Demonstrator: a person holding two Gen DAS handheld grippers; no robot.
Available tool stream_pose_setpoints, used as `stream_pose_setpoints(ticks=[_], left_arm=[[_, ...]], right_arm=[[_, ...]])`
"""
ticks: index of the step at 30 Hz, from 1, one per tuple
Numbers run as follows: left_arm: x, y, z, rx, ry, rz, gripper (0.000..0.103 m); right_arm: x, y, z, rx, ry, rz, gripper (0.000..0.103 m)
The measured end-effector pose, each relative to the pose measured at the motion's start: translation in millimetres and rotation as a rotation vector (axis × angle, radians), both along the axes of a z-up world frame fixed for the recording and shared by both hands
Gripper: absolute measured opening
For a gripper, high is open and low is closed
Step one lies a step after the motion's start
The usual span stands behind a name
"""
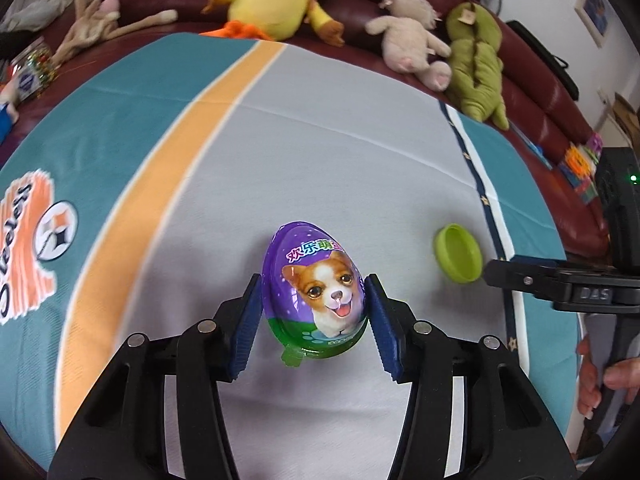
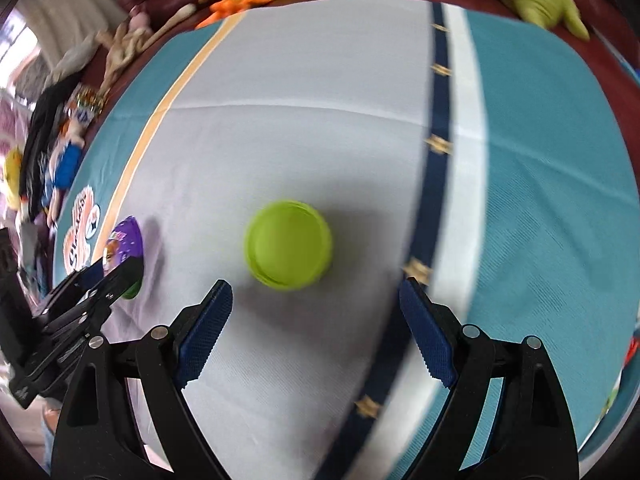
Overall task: Collect trash
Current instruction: 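Grasp the purple chocolate egg with the left tool while the right tool grasps the lime-green lid, then carry the purple egg and green lid with both tools over the teal bin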
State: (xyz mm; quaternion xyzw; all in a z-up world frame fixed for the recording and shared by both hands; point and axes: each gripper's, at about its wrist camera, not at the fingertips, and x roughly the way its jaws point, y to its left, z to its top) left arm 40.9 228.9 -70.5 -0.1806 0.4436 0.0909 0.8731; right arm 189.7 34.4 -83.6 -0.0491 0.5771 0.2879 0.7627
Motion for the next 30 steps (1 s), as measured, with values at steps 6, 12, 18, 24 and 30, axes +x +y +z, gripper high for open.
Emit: stream_pose_setpoints(ticks=[6,12,18,24,30], left_arm=[[-6.0,10.2,-0.4,-0.020,-0.002,0.021,0.052],[-9.1,13.9,-1.0,-0.026,-0.005,0.034,0.052],[-7.8,8.4,-0.3,-0.025,-0.004,0.022,0.052],[0.1,-12.1,7.5,-0.013,-0.013,-0.021,0.052],[9.3,-50.0,16.7,0.007,-0.020,-0.090,0.052]], right_arm=[[-4.1,30.1,-7.0,-0.049,-0.059,0.056,0.068],[-6.3,42.8,-14.9,-0.092,-0.098,0.085,0.053],[-9.0,33.8,-10.2,-0.089,-0.127,0.093,0.053],[-15.4,14.9,4.8,-0.071,-0.159,0.071,0.053],[-20.2,-20.4,17.1,-0.041,-0.158,0.030,0.053]])
